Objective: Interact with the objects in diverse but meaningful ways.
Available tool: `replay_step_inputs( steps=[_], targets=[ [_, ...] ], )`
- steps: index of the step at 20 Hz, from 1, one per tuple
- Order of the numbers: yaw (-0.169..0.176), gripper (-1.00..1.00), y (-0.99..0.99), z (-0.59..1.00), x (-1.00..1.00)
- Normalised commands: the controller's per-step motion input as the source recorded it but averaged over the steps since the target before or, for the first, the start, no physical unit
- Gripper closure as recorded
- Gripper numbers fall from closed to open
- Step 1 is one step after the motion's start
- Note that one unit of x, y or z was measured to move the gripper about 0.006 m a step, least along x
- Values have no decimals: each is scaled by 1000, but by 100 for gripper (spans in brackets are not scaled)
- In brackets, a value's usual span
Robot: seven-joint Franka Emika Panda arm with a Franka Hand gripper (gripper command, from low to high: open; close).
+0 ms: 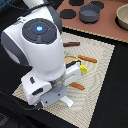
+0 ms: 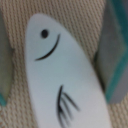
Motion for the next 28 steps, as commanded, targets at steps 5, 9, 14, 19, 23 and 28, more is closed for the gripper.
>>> replay_step_inputs(
  steps=[5,9,14,19,23,28],
  targets=[
    [21,100,-43,241,347],
    [1,100,23,1000,387],
    [10,100,98,1000,170],
    [35,100,170,1000,34],
    [67,100,222,951,-16],
    [68,100,359,642,-195]
  ],
)
